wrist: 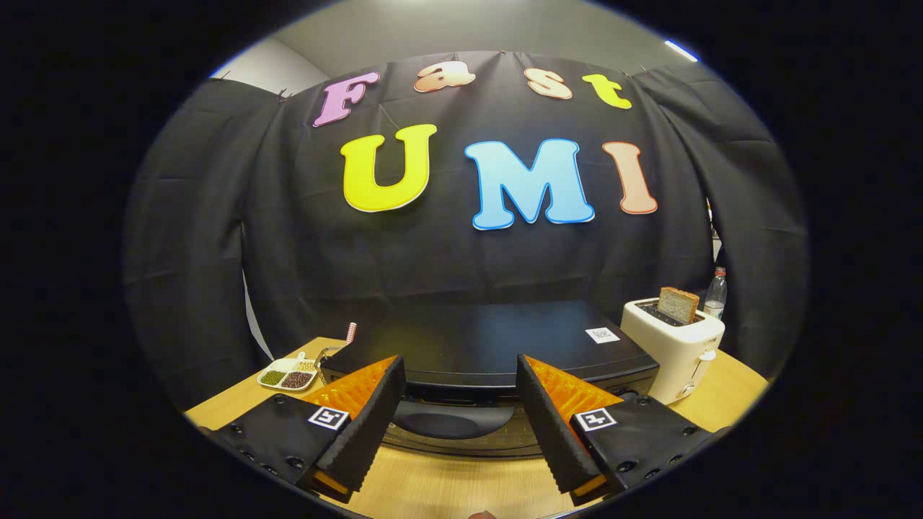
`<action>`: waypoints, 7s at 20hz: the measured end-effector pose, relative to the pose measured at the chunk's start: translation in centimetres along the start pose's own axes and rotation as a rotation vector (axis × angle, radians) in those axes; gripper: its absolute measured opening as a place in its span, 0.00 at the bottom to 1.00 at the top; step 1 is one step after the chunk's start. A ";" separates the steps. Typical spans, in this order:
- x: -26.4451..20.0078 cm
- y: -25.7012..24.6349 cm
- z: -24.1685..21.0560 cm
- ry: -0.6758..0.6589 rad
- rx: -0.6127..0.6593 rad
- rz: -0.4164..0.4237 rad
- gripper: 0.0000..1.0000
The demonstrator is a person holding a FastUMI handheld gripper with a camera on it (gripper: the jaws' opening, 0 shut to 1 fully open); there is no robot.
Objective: Open the toaster oven, put the food inside, and close the toaster oven door.
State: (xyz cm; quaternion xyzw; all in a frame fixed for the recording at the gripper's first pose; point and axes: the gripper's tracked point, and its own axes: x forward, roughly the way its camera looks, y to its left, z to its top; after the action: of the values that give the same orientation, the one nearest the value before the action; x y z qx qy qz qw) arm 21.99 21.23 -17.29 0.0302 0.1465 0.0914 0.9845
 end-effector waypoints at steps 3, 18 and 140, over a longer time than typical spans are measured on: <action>0.9 0.1 -1.8 0.051 0.017 -0.027 0.98; -1.7 0.4 -3.9 -0.021 -0.080 -0.076 0.98; -10.8 0.4 -13.0 0.458 1.315 -0.200 0.02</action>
State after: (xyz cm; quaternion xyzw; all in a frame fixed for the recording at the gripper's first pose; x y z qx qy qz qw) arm 7.99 20.06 -26.61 0.5857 0.3770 -0.1029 0.7101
